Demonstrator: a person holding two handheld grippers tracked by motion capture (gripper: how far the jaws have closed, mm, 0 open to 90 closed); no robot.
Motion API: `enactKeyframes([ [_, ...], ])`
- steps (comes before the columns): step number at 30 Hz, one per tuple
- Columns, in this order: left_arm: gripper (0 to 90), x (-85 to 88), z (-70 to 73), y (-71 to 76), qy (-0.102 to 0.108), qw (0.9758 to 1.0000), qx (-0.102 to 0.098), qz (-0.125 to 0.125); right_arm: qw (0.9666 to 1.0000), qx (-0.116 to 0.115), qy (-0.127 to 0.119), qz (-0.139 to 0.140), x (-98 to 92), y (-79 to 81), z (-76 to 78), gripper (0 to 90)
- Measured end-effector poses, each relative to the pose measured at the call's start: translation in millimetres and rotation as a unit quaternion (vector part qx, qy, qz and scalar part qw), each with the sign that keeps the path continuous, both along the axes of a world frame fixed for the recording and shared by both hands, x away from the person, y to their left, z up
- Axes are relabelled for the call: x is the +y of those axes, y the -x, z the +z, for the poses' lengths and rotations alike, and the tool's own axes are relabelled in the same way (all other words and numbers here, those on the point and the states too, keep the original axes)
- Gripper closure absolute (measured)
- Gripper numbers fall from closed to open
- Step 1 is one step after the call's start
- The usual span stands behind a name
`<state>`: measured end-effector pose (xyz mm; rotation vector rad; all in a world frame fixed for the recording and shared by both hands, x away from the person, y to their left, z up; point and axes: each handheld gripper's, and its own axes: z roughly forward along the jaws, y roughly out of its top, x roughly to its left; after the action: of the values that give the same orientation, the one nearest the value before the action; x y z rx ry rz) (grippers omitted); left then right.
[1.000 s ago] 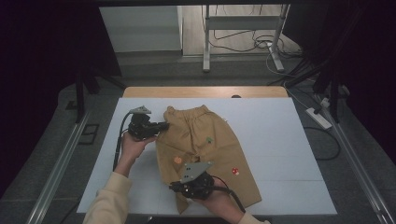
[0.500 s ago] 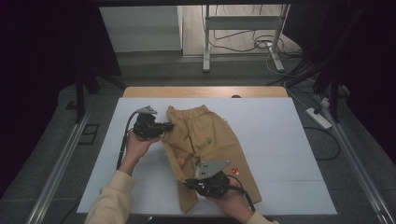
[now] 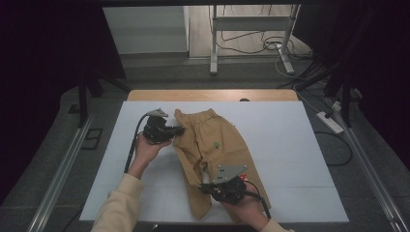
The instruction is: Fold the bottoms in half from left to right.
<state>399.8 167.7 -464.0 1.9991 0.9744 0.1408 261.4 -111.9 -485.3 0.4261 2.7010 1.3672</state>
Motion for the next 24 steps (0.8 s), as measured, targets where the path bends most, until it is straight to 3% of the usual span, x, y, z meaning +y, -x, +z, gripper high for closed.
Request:
enactKeyframes([
  [24, 85.8, -25.2, -1.0, -8.1, -0.009, 0.9998, 0.004, -0.019, 0.9994, 0.004, -0.006, -0.034, -34.6, 0.9, -0.2, 86.4],
])
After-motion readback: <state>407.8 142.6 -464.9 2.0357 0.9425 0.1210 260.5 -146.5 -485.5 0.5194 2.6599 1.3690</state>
